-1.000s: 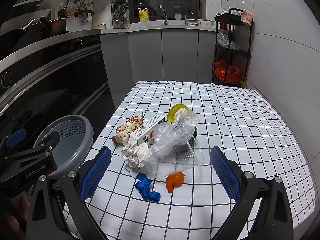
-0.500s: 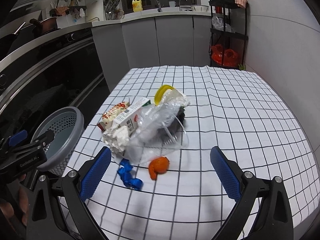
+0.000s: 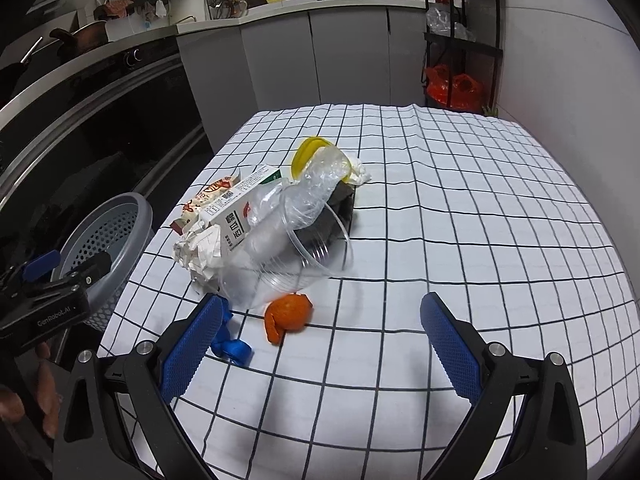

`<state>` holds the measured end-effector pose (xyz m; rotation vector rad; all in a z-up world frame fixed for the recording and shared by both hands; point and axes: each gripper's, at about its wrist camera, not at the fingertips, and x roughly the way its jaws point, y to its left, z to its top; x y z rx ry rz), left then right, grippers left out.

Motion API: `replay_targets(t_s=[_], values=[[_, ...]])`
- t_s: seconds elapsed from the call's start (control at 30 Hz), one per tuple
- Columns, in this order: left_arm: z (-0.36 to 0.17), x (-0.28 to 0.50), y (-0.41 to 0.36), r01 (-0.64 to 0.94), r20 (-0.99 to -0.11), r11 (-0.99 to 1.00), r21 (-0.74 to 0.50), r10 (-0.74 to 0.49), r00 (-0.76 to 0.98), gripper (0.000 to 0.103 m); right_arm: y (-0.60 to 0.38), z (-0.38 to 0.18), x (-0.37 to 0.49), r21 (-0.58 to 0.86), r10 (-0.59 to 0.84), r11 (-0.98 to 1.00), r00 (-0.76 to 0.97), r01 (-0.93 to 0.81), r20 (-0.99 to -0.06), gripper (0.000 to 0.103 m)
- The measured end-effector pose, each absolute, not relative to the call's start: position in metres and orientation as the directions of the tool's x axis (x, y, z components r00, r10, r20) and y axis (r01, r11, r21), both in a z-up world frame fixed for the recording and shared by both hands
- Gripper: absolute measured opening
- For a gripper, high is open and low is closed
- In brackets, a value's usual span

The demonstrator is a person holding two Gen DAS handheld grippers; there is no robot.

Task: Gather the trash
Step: 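Reach the right gripper to the clear plastic cup and close on it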

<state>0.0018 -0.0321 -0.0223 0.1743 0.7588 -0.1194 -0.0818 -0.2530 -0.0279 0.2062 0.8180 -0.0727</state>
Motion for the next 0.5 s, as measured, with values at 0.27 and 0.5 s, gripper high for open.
replay_targets(t_s=[0.27, 0.5], values=[[-0.024, 0.002, -0.042, 0.181, -0.683, 0.973, 0.146, -0.034, 0.730, 0.097, -0.274, -0.028, -0.064, 0.237, 0.091, 0.963, 0.668, 0.131, -0.739, 0.095], [-0.029, 0.004, -0.047, 0.190, -0.688, 0.970, 0.155, -0.032, 0.725, 0.096, -0.288, -0.031, -0.046, 0.313, 0.198, 0.947, 0.633, 0.074, -0.749, 0.095]])
